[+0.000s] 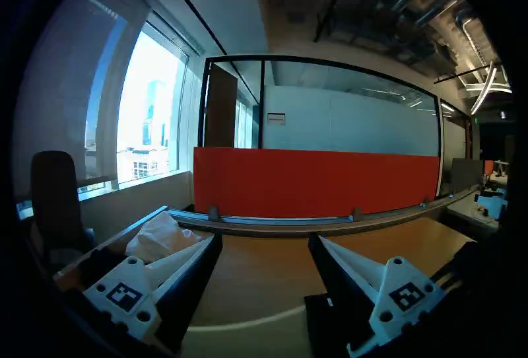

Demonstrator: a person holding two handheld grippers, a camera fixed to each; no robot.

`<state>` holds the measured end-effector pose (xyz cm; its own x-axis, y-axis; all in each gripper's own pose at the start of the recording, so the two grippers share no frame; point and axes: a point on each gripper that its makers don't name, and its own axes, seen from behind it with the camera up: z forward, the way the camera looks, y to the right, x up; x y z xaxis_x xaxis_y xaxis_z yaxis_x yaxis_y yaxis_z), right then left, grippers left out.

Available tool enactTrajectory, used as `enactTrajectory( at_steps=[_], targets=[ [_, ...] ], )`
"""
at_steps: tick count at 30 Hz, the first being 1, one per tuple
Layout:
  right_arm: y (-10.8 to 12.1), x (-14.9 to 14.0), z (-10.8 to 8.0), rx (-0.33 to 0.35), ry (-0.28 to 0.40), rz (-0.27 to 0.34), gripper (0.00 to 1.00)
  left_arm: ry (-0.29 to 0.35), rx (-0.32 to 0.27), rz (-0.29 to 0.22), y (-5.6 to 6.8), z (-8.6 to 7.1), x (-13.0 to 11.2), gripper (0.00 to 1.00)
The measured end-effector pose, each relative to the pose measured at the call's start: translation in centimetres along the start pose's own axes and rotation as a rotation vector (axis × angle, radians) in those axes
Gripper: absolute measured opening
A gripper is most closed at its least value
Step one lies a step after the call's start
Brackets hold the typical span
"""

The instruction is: Fold towel

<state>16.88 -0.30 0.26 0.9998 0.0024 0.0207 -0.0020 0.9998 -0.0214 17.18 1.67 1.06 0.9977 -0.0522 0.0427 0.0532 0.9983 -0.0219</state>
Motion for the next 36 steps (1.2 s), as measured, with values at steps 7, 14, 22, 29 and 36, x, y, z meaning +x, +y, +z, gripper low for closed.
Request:
enactTrajectory(
  at_steps=[7, 14, 22, 29, 36],
  targets=[
    [0.5, 3.4, -0.2, -0.007, 0.014, -0.006, 0.99, -0.017, -0.003, -0.005, 0.3, -0.4, 2.2, 0.97],
    [-0.1, 4.3, -0.5, 0.028, -0.009, -0.030, 0.99, -0.034, -0.044, 0.005, 1.4, -0.5, 3.5, 0.97],
    [-2.9, 3.9, -0.5, 0.152, -0.073, -0.091, 0.99, -0.081, -0.137, 0.045, 3.5, -0.5, 3.3, 0.97],
    [-5.9, 2.6, -1.0, 0.291, -0.148, -0.133, 0.99, -0.142, -0.253, 0.065, 5.9, -1.2, 2.0, 0.97],
    [-7.7, 1.4, -1.7, 0.397, -0.214, -0.162, 0.99, -0.184, -0.349, 0.081, 7.4, -1.7, 0.9, 0.97]
  ],
)
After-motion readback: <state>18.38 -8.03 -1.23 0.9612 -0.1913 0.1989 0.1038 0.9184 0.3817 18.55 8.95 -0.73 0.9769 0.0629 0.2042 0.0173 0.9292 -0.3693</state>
